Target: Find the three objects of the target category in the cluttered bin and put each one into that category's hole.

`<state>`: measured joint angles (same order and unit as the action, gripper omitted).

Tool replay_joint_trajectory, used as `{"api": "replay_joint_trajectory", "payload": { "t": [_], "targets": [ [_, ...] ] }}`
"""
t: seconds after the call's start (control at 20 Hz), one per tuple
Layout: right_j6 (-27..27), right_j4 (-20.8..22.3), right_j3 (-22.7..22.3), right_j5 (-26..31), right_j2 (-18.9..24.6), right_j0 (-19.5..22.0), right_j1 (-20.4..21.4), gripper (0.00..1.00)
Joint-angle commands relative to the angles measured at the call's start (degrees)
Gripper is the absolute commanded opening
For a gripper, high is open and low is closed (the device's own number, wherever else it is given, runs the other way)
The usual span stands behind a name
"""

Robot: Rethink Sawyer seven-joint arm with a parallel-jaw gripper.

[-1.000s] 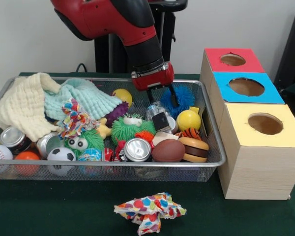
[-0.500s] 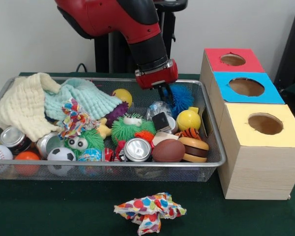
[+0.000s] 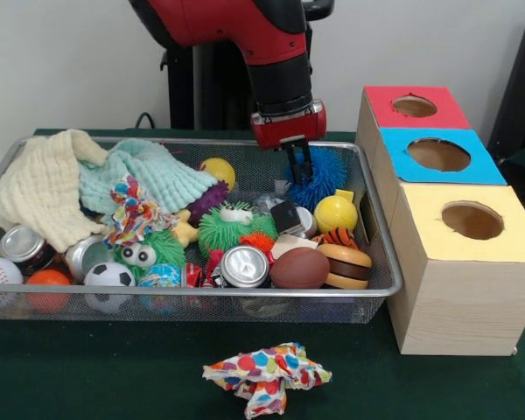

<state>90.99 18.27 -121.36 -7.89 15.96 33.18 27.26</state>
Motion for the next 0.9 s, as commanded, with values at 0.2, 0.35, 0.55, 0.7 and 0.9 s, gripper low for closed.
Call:
{"api": "replay_joint_trajectory", "payload": {
  "t": [0.2, 0.35, 0.55, 0.7, 0.9],
  "targets": [
    [4.73, 4.27, 8.85, -2.33, -6.83, -3.62, 1.86, 1.0],
    [5.54, 4.16, 9.28, -5.38, -8.39, -4.73, 1.6, 1.0],
    [4.69, 5.26, 10.49, -4.99, -9.59, -6.21, 2.25, 1.0],
    [3.8, 5.55, 11.18, -3.23, -10.8, -7.38, 2.9, 1.0],
    [3.58, 6.46, 11.64, -2.6, -11.28, -7.72, 3.06, 1.0]
  ]
}}
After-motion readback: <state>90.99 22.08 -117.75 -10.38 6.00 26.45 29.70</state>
